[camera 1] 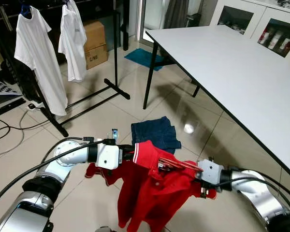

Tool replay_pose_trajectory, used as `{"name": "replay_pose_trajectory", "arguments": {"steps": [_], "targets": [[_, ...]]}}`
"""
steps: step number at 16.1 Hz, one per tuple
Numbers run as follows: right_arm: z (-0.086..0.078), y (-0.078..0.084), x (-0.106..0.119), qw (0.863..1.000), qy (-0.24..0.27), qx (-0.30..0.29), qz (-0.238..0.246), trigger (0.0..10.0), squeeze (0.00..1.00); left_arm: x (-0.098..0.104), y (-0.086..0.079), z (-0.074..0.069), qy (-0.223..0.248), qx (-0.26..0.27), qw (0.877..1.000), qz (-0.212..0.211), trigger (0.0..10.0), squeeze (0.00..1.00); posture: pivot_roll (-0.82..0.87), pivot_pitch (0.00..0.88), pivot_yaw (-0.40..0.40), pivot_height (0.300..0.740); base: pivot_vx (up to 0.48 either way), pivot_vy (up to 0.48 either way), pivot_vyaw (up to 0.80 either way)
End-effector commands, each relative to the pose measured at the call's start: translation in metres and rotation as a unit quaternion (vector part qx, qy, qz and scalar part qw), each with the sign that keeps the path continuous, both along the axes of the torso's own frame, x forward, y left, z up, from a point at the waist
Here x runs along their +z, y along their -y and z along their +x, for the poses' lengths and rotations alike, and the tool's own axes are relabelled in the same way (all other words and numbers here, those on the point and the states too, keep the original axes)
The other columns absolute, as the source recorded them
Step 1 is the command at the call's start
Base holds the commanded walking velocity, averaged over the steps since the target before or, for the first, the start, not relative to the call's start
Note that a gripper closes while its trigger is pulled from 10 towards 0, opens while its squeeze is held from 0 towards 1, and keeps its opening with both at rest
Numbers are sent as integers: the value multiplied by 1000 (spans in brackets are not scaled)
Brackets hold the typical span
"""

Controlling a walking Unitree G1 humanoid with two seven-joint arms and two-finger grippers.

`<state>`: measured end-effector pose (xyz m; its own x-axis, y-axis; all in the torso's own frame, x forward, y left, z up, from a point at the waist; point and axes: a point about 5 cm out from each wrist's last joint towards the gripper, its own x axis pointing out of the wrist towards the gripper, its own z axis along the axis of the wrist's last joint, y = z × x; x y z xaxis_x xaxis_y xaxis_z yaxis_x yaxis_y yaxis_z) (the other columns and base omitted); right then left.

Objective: Hang hanger

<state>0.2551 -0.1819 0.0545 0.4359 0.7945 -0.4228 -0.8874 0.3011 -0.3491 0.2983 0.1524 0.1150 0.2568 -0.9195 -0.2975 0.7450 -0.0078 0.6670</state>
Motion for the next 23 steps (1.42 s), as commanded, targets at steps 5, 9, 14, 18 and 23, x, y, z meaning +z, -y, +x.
{"name": "replay_pose_trajectory", "arguments": {"steps": [5, 9, 14, 18, 23], "targets": [[-9, -1, 5, 999, -10, 0, 39, 0, 0, 11, 13, 14, 26, 20, 999, -20, 9843, 0, 56, 51, -45, 740, 0, 0, 0], [-11, 1, 7, 999, -13, -6, 48, 0, 0, 11, 15, 17, 27, 30, 999, -25, 9725, 0, 43, 49, -43, 740, 0, 0, 0], [-14, 3, 10, 997, -23, -23, 70, 0, 0, 11, 16, 20, 24, 28, 999, -13, 10000, 1000, 34, 45, -40, 740, 0, 0, 0], [-14, 3, 10, 995, -32, -36, 88, 0, 0, 15, 16, 25, 53, 64, 996, -35, 10000, 1000, 36, 45, -38, 740, 0, 0, 0], [-15, 2, 4, 990, -53, -65, 111, 0, 0, 18, 5, 32, 82, 113, 990, -33, 10000, 169, 42, 43, -38, 740, 0, 0, 0]]}}
